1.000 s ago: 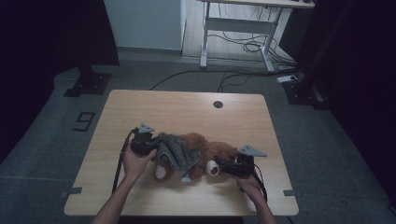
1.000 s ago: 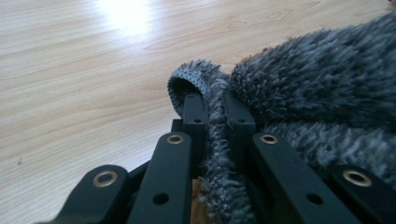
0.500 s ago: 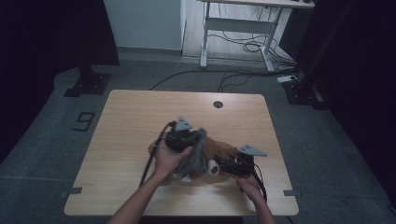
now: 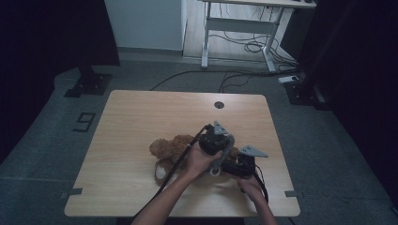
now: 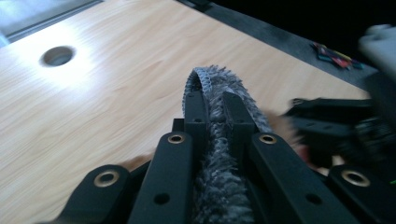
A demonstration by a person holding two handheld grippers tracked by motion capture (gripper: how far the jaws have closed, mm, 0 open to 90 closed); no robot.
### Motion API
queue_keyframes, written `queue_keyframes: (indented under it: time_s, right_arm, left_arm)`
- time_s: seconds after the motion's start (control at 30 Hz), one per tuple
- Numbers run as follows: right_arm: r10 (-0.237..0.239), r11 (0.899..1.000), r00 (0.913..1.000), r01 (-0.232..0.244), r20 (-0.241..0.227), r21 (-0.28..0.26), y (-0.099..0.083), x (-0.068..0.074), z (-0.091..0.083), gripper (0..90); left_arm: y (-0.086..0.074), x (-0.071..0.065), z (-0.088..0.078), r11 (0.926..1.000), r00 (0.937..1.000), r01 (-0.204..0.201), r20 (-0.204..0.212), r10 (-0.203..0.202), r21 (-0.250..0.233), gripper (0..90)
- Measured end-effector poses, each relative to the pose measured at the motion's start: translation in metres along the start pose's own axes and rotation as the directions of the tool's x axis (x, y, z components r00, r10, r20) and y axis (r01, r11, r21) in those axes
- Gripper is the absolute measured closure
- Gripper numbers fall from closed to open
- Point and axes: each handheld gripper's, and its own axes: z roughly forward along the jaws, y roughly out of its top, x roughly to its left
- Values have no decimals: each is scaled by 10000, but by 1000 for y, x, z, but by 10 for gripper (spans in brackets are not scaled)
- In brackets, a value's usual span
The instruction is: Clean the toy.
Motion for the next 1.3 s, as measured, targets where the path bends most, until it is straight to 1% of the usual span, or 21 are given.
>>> queue_keyframes:
  time_s: [0.1,0.13,0.17,0.2,0.23,0.27,0.33,0.37,0.43,0.53,0.63,0.7,0.8,0.9,0.93,0.97,1.03,1.07,1.2,1.23,1.3]
  right_arm:
    - [-78,10000,10000,78,13,3,0,1,-1,225]
    - [-64,10000,10000,65,11,-9,0,1,0,225]
    - [-66,10000,10000,66,7,1,0,1,-1,225]
    - [-64,10000,10000,64,5,15,0,0,-1,225]
    - [-42,10000,10000,42,-5,-12,0,0,0,225]
    - [-3,10000,10000,3,-31,-4,0,-1,-1,225]
    - [3,10000,10000,-3,-51,-15,0,-1,-1,225]
    - [-4,10000,10000,4,-49,-10,0,-1,-1,225]
    - [-32,10000,10000,32,-71,-11,0,-1,-1,225]
    - [-8,10000,9999,8,-122,-33,-1,-2,-1,225]
    - [-5,10000,9999,4,-123,-36,-1,-2,-1,225]
    - [-16,10000,9999,16,-120,-22,-1,-2,-1,225]
    - [25,10000,9999,-25,-117,-4,-1,-1,-2,226]
    - [29,10000,9999,-29,-102,-12,-1,-1,-2,226]
    - [39,10000,9999,-39,-99,-8,-1,-1,-2,226]
    - [44,10000,9999,-44,-97,-12,-1,-1,-2,226]
    - [103,9999,9999,-103,-79,6,-1,-1,-2,229]
    - [106,9999,9999,-106,-61,0,-1,0,-1,230]
    - [-129,9999,9999,129,90,-21,0,5,-1,234]
    - [-171,9999,9998,171,114,-13,0,6,-1,234]
    - [-197,9998,9997,196,112,18,0,6,-1,234]
  left_arm:
    - [-11,19,-19,9991,9986,395,-342,-399,-127,825]
    - [-13,23,-23,9993,9981,355,-497,-360,-122,825]
    - [-16,27,-30,9997,9960,236,-856,-236,-12,826]
    - [-19,31,-33,9997,9914,93,-1310,-65,208,827]
    - [-24,38,-38,9975,9813,-148,-1906,276,685,827]
    - [-29,44,-41,9968,9788,-57,-2037,220,803,827]
    - [-43,64,-50,9945,9776,500,-2083,-299,918,827]
    - [-49,71,-56,9938,9736,598,-2252,-374,936,827]
    - [-60,85,-66,9924,9606,645,-2760,-334,1045,827]
    - [-76,102,-83,9892,9476,923,-3150,-523,1134,828]
    - [-94,120,-99,9835,9362,1388,-3392,-920,1163,828]
    - [-104,126,-105,9794,9332,1692,-3375,-1232,1106,828]
    - [-110,126,-109,9797,9324,1674,-3408,-1208,1107,827]
    - [-107,127,-115,9812,9276,1564,-3581,-1065,1133,827]
    - [-105,128,-118,9812,9267,1655,-3561,-1203,992,826]
    - [-101,128,-121,9813,9285,1763,-3439,-1398,773,827]
    - [-91,124,-127,9856,9386,1639,-3141,-1428,417,825]
    - [-81,117,-130,9886,9483,1503,-2844,-1408,117,824]
    - [-38,82,-126,9958,9771,725,-1961,-821,-558,824]
    - [-29,75,-123,9963,9817,563,-1783,-672,-655,824]
    - [2,48,-107,9952,9938,170,-1082,-275,-967,824]
